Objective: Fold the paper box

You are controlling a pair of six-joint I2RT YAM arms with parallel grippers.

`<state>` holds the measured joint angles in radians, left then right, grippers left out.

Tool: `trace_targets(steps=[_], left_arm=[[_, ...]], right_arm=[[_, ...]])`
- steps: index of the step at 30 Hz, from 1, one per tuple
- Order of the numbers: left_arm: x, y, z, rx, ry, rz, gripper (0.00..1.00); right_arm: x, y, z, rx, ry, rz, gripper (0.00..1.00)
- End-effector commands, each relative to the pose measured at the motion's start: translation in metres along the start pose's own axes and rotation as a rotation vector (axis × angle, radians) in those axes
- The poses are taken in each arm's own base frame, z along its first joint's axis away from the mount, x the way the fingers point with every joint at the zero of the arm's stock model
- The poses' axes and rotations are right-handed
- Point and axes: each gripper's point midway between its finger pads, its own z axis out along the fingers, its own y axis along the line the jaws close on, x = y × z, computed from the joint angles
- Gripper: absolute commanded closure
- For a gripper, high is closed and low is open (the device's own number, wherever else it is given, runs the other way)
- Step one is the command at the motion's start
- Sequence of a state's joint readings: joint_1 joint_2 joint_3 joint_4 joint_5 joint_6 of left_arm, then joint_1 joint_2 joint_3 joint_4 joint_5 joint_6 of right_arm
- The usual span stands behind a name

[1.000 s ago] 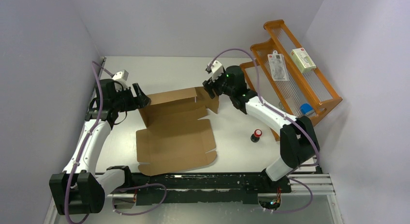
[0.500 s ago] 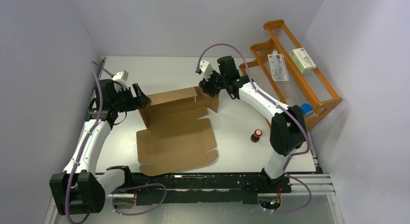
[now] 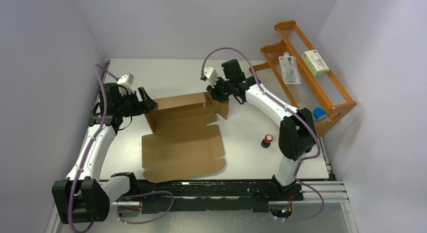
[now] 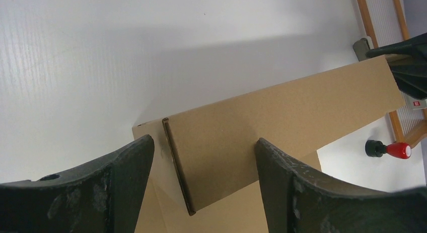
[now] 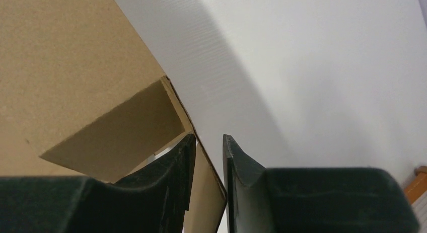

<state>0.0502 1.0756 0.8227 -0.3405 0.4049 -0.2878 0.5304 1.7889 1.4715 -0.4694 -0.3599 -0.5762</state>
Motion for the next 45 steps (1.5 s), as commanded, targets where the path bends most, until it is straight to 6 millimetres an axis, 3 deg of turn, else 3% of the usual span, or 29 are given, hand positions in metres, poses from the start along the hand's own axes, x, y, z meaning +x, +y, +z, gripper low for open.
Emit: trace_targets(steps=[1, 8, 19, 30, 39, 45], left_arm=[[0.005, 0.000, 0.000, 0.018, 0.010, -0.005, 0.22], [0.003, -0.004, 0.000, 0.036, 0.004, -0.009, 0.22], [-0.007, -0.025, -0.004, 0.132, -0.025, -0.046, 0.23], [-0.006, -0.028, -0.006, 0.143, -0.040, -0.073, 0.23], [0.014, -0.012, -0.001, 0.083, -0.001, -0.072, 0.24], [0.015, -0.002, -0.004, 0.018, -0.010, -0.060, 0.24]], right_arm=[[-0.004, 0.010, 0.003, 0.024, 0.037, 0.045, 0.72], [-0.013, 0.012, -0.001, 0.105, 0.039, 0.188, 0.81], [-0.036, 0.008, -0.007, 0.210, 0.021, 0.392, 0.83], [-0.040, 0.017, -0.004, 0.273, -0.041, 0.610, 0.82], [-0.027, 0.033, 0.007, 0.261, -0.069, 0.675, 0.76], [-0.027, 0.038, -0.008, 0.257, -0.123, 0.650, 0.69]])
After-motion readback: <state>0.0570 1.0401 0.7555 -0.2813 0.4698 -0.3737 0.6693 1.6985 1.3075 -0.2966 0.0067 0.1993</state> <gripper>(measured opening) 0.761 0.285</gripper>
